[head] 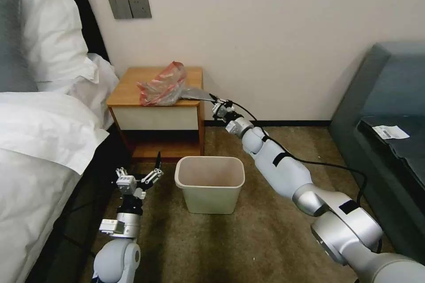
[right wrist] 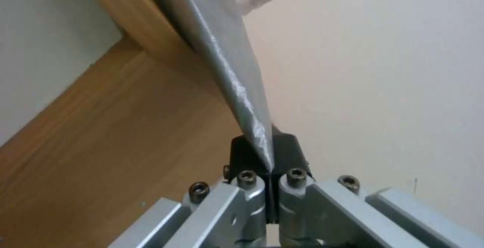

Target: Pick up the garbage bag from the table and place it over the trash can.

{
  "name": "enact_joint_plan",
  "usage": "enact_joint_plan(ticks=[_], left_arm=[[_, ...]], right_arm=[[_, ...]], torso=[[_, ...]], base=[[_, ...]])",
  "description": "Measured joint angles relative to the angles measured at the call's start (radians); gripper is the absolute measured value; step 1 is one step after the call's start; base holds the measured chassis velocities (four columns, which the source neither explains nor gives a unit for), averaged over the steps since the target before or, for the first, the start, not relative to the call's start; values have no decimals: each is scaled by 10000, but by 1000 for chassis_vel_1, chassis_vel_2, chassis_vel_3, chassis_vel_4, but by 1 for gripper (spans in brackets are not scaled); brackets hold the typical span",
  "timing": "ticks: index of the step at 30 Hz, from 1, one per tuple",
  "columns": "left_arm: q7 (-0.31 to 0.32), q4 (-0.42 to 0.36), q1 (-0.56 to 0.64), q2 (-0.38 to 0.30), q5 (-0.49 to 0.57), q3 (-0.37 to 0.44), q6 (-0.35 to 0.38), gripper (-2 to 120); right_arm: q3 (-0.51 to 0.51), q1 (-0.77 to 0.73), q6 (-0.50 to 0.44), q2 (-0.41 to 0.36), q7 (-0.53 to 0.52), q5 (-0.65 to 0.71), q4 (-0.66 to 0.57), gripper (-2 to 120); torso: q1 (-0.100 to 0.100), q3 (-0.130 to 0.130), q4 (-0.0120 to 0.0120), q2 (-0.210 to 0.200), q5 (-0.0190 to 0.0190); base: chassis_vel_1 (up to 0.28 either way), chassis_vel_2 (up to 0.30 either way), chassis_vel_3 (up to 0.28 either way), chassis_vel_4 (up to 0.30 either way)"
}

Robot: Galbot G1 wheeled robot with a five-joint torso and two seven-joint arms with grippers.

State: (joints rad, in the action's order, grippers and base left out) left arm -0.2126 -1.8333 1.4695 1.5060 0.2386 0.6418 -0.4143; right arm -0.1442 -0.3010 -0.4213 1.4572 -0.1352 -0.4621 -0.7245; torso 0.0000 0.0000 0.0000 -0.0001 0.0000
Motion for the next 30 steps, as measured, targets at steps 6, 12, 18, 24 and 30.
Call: enact_joint_plan(ticks=[6, 12, 18, 24, 30], left_arm=[[5, -26, 35, 18, -14, -3, 0, 97], [35, -2, 13, -30, 11, 63, 0, 97], [610, -14, -200, -80, 310, 95, 71, 97], [840, -339, -349, -201, 732, 193, 286, 97], [860, -472, -284, -177, 819, 213, 308, 97]], right_arm=[[-20, -44, 25, -49, -36, 29, -123, 0], [130, -449, 104, -261, -50, 195, -784, 0], [307, -1443, 130, -519, -31, 209, -1852, 0], [576, -2484, 16, -694, -5, -12, -3062, 0], [598, -3421, -57, -1260, 147, -249, -4688, 0]], torso=[[0, 0, 0, 0, 0], [0, -1, 1, 1, 0], [0, -1, 0, 1, 0], [0, -1, 0, 1, 2], [0, -1, 1, 1, -1]], base=[[0, 0, 0, 0], [0, 0, 0, 0], [0, 0, 0, 0], [0, 0, 0, 0], [0, 0, 0, 0]])
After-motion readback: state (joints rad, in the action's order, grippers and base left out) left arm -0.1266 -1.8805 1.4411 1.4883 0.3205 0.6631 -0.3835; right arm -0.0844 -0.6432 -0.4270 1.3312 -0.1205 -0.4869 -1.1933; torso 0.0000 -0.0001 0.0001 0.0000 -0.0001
